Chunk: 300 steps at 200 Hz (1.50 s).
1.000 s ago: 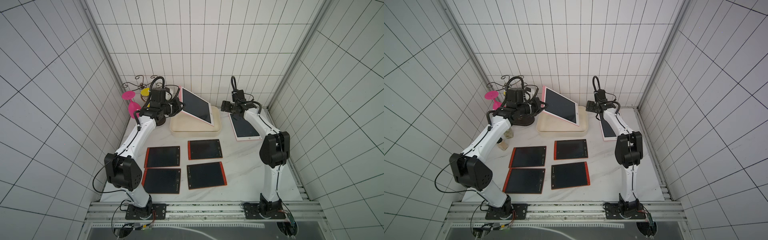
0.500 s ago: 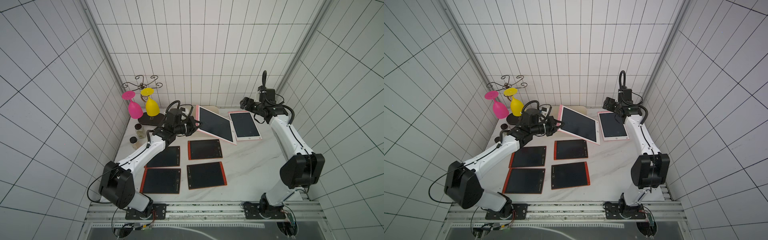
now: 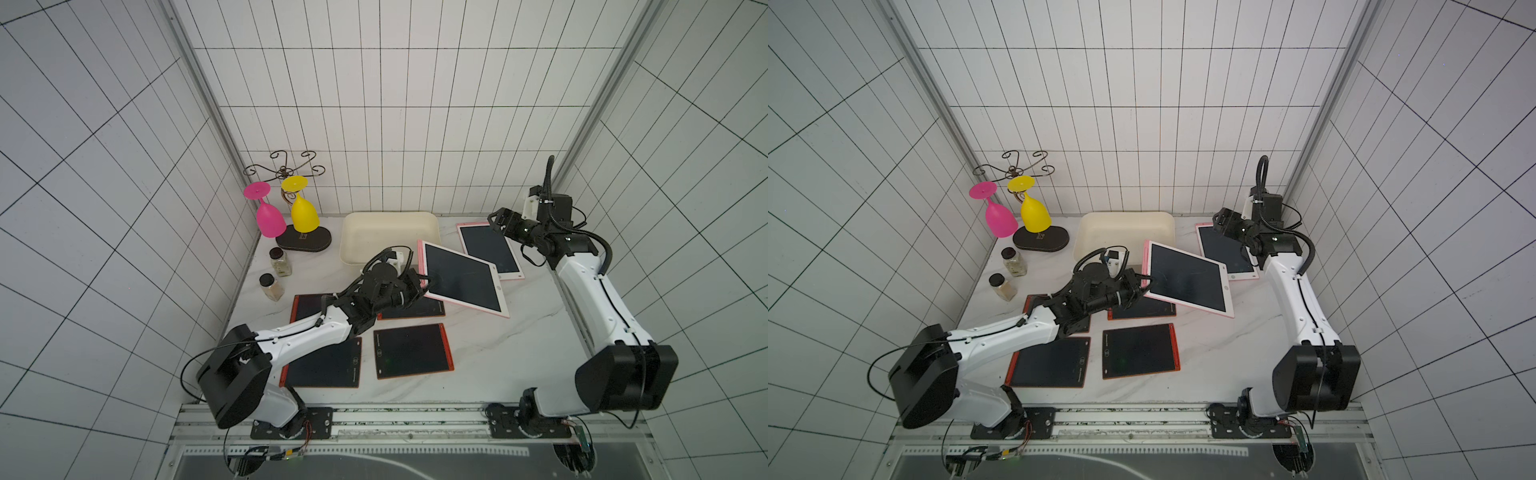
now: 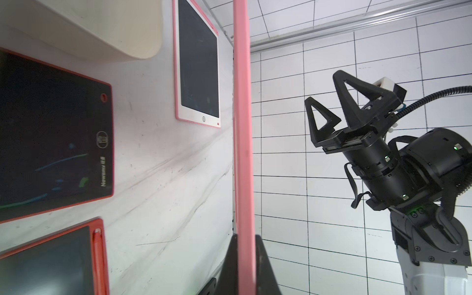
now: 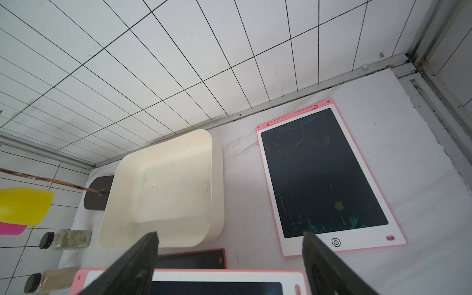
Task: Take out the writing tablet from the storage box
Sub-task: Place the writing tablet at the center of the board.
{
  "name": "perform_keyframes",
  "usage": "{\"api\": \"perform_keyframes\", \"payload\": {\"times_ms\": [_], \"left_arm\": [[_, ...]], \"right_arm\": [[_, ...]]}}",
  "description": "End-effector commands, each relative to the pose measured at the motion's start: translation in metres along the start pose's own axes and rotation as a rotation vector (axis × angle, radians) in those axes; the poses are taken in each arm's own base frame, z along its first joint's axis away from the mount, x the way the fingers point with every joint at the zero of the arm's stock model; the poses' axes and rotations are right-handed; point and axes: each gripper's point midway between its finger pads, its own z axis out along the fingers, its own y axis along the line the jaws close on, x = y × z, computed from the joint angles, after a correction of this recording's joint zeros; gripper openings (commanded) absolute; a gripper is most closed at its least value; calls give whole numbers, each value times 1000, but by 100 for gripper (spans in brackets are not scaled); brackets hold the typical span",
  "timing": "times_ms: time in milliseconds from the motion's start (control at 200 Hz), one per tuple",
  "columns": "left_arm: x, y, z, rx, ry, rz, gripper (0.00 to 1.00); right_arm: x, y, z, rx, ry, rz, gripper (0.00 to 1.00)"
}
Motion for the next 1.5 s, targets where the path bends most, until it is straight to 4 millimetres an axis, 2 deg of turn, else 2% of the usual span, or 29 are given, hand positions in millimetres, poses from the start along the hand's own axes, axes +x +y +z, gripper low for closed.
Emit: {"api": "perform_keyframes", "payload": {"times_ms": [0,265,465,690,1065,1220,1305,1495], "left_arm": [[2,-28,14,139,-28,-23,0],[42,-17,54,152,41,-32,0],[70,-5,78,153,85,-47,0],[89,15,105,94,103,15,0],[108,50,122,-11,124,46,0],[112,62,125,-43,134,46,1],[115,69,127,-63,142,46,7],[119,71,126,-79,152,67,26]], "right_arm": [[15,-1,0,-28,22,11,89],[44,-20,0,8,47,18,89],[51,-29,-4,24,41,19,89],[56,-33,-5,10,44,22,89],[64,-36,-4,-13,64,39,90],[59,-36,-4,-24,42,36,89],[59,-36,-5,-26,41,39,89],[61,-38,-5,-27,44,43,90]]}}
